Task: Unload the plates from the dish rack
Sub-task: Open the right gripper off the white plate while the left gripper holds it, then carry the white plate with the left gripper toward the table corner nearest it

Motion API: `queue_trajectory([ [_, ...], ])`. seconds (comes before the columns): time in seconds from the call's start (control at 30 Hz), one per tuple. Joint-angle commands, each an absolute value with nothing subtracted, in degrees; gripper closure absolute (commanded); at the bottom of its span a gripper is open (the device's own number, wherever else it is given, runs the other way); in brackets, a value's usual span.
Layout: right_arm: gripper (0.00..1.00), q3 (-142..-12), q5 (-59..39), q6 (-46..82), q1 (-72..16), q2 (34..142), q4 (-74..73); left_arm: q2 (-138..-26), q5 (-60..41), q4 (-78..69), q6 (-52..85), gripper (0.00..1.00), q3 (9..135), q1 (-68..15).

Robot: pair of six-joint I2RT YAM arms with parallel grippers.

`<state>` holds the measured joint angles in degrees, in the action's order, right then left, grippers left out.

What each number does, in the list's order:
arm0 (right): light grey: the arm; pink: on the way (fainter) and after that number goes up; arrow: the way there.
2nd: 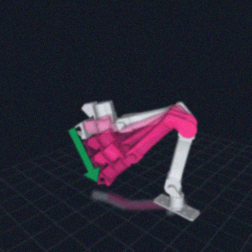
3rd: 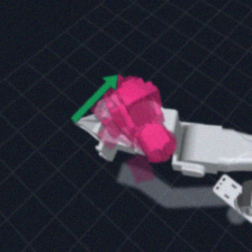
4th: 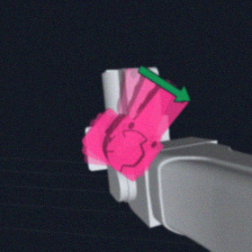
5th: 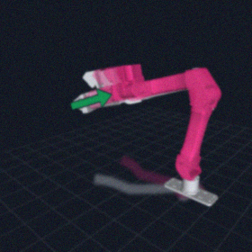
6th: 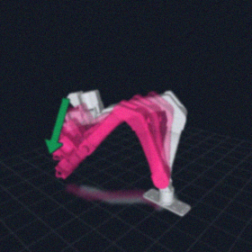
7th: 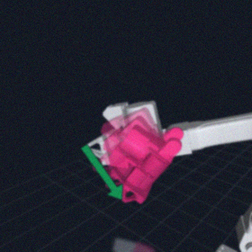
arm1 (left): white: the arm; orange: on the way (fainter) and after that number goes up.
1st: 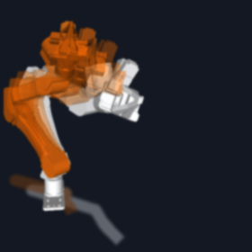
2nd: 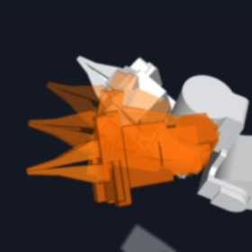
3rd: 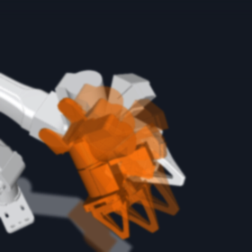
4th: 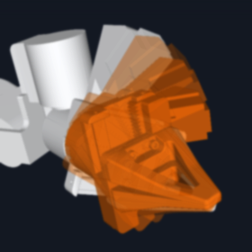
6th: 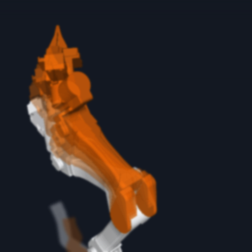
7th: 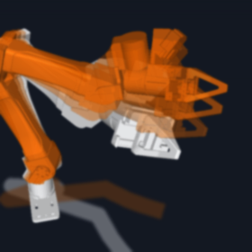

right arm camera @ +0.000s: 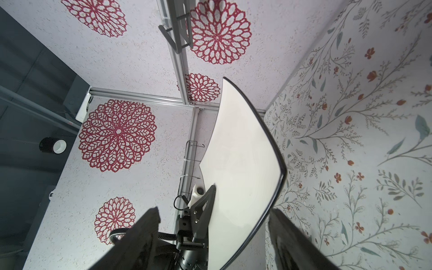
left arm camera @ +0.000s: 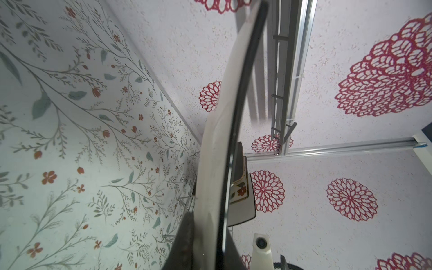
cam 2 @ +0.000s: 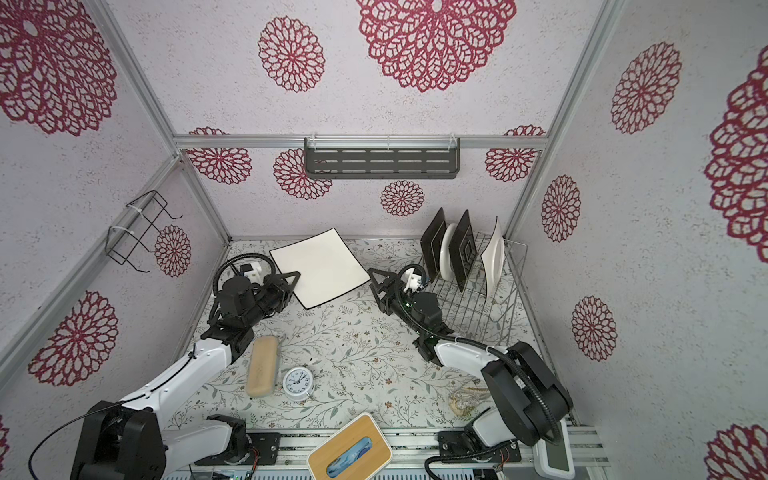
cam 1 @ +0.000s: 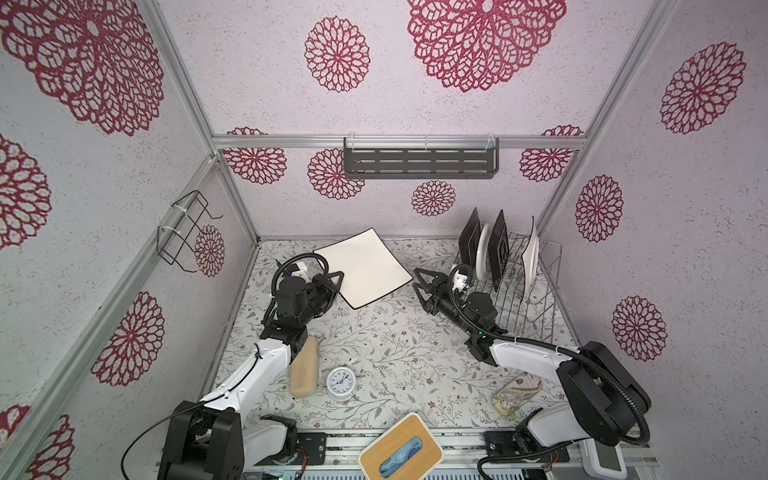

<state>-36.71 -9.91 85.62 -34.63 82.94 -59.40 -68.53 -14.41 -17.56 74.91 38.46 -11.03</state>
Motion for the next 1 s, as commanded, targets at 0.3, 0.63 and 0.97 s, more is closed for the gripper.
queue_trajectory([
  [0.3,0.22,-36.28,-8.59,78.88,-33.75,75.68,-54.92,-64.01,-8.43,-26.46,75.86,1.00,36.07,-6.18],
  [0.63,0.21,-38.55,-7.54,72.18,-33.75,72.90,-46.38,-60.06,-2.62,-28.91,78.36,1.00,27.90,2.89],
  [0.97,0.21,-40.58,-8.50,70.35,-33.75,75.11,-44.21,-60.35,4.04,-32.82,81.39,1.00,23.58,8.18],
])
